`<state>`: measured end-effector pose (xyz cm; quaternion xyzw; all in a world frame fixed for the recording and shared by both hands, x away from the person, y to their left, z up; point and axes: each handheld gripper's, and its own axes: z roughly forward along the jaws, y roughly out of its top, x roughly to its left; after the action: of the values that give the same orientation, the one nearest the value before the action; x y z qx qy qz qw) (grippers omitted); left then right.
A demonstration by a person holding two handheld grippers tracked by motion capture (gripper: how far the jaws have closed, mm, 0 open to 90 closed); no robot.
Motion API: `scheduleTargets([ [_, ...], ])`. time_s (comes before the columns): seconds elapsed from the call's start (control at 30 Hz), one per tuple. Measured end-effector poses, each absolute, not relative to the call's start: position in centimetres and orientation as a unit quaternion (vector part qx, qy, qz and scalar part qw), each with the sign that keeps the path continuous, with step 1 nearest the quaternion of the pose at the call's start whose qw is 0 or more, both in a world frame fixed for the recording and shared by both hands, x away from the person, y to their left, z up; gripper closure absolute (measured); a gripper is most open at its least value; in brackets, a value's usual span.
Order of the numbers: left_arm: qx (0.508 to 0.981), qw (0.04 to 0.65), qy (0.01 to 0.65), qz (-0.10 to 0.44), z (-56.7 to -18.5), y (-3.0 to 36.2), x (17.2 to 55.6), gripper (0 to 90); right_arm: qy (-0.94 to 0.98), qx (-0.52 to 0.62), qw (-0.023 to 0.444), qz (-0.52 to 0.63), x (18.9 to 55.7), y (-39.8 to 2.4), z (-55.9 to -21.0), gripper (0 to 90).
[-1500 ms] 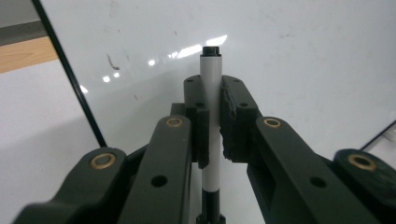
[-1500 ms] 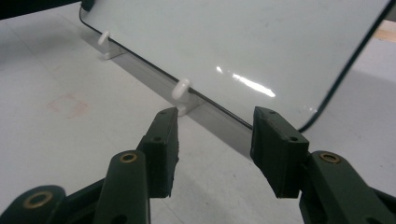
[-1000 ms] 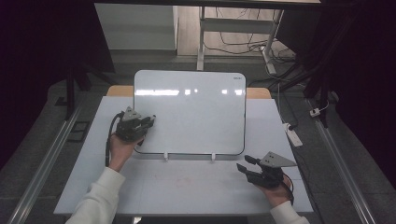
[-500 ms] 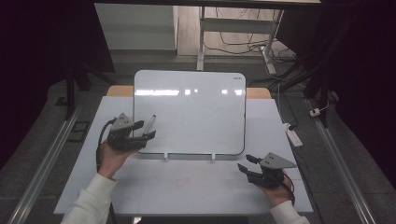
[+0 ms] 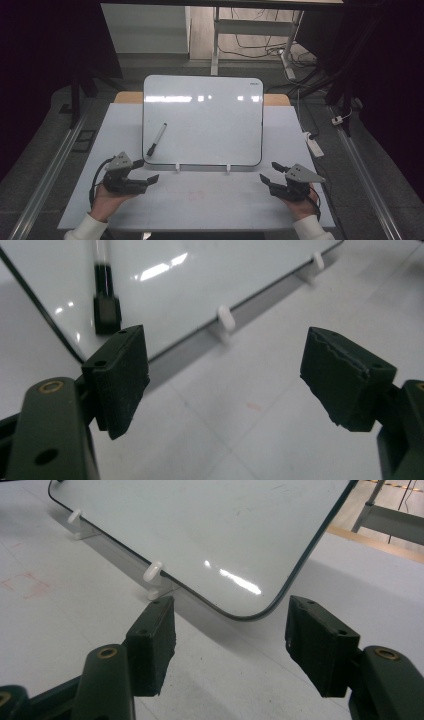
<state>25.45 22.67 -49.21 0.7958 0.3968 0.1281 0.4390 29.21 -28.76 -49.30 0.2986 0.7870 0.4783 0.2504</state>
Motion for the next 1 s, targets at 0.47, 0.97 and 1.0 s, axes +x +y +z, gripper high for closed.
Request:
scheduleTargets([
  [0.47, 0.798, 0.445, 0.388, 0.121, -51.1, 23.7, 23.2, 18.5, 0.797, 0.295, 0.227, 0.475, 28.7, -30.0, -50.6, 29.5],
  [0.97, 0.8, 0.44, 0.389, 0.122, -51.3, 23.4, 23.3, 18.4, 0.802, 0.29, 0.227, 0.471, 28.8, -29.9, -50.7, 30.2],
  [1.0, 0.8, 0.44, 0.389, 0.121, -51.3, 23.4, 23.3, 18.5, 0.802, 0.29, 0.227, 0.47, 28.8, -29.8, -50.7, 30.3],
])
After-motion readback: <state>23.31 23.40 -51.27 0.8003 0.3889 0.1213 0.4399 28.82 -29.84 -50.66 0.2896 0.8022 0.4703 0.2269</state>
